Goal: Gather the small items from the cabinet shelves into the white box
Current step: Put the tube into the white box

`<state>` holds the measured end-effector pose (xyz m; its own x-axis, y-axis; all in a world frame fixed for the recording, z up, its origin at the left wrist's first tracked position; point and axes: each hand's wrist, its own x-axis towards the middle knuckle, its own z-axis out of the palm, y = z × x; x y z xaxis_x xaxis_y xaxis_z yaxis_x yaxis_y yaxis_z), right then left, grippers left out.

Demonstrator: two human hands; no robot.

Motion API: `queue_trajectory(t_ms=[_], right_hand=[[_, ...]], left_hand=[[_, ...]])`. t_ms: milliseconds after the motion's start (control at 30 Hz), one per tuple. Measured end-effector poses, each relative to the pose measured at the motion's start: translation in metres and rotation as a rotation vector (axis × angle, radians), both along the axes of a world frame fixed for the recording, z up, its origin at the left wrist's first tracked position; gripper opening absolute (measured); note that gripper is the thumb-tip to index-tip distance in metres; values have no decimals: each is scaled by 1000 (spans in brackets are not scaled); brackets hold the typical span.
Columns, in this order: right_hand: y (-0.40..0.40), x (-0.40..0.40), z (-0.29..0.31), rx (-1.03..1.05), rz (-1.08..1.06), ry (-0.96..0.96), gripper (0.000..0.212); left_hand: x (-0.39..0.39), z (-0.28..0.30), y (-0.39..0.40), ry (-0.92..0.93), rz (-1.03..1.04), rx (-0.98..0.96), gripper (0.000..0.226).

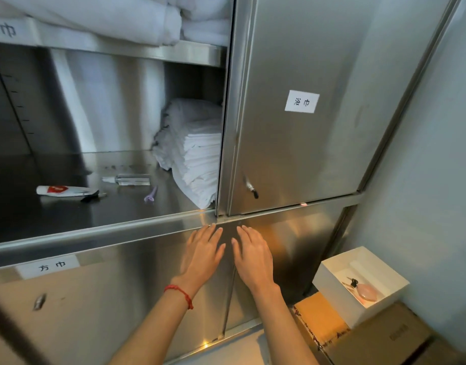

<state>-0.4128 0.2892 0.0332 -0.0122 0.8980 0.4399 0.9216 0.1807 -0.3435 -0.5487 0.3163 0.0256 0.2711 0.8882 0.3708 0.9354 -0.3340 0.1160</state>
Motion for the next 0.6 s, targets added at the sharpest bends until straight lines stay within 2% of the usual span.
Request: queue_trajectory(t_ms=[200, 600], right_hand=[[16, -43, 5, 65, 54, 58, 34], [53, -115, 9, -4, 137, -4, 42]], left_hand=[[-39, -1, 15, -34, 23, -23, 50], [-113, -3, 43, -57, 77, -13, 49]])
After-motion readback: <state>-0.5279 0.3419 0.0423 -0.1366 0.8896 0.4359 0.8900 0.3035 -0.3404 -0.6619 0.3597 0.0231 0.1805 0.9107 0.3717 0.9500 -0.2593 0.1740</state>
